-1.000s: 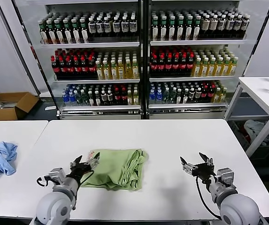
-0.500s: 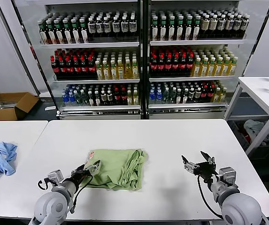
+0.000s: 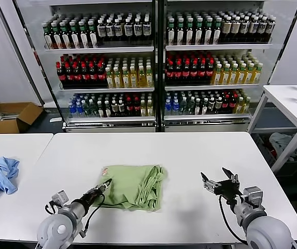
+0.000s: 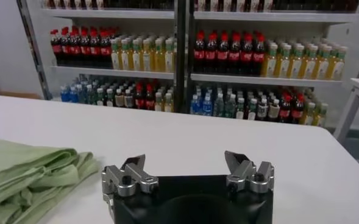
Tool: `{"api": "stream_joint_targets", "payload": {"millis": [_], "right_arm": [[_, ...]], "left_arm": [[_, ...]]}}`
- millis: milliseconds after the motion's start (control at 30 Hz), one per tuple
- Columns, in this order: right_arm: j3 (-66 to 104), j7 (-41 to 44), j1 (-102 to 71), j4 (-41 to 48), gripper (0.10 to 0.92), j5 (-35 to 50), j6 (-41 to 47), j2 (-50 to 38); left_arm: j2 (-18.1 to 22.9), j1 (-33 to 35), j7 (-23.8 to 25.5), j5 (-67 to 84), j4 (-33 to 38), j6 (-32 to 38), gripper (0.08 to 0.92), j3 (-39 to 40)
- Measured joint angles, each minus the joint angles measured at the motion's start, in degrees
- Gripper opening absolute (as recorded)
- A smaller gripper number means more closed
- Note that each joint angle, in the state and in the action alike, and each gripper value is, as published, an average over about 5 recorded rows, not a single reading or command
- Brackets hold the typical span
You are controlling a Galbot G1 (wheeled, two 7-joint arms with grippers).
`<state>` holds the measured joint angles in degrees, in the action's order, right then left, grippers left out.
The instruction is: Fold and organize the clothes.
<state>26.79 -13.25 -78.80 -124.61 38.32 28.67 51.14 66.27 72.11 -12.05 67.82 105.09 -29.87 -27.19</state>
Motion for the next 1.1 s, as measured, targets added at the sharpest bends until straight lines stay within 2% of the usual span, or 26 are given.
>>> {"api": "stream_joint_targets", "payload": {"millis": [267, 400, 567, 733, 933, 1100], "right_arm": [[1.2, -0.3, -1.4, -1.4, 0.823, 0.3, 0.2, -0.1], [2.0, -0.3, -2.1, -2.1, 0.823, 0.6, 0.3, -0.3], [3.0, -0.5, -2.8, -3.1, 0.823, 1.0, 0.4, -0.4], [3.5, -0.5, -3.0, -3.7, 0.823, 1.3, 0.4, -0.4], [3.6, -0.1, -2.9, -4.0, 0.823, 1.4, 0.0, -0.1], [3.2, -0.1, -2.7, -4.6, 0.823, 1.1, 0.0, 0.4]], "left_arm": [[1.9, 0.5, -0.3, 9.2, 0.4, 0.5, 0.186, -3.5], [3.2, 1.1, -0.6, 13.8, 1.2, 0.7, 0.103, -5.6], [3.8, 2.1, -1.2, 18.9, 2.1, 1.0, 0.093, -8.9], [2.7, 2.8, -1.9, 23.1, 2.7, 0.9, 0.093, -13.8], [-2.1, 3.8, -2.6, 25.2, 2.7, 0.4, 0.093, -22.9], [-6.3, 4.8, -3.2, 25.1, 5.7, 0.5, 0.093, -28.4]]}}
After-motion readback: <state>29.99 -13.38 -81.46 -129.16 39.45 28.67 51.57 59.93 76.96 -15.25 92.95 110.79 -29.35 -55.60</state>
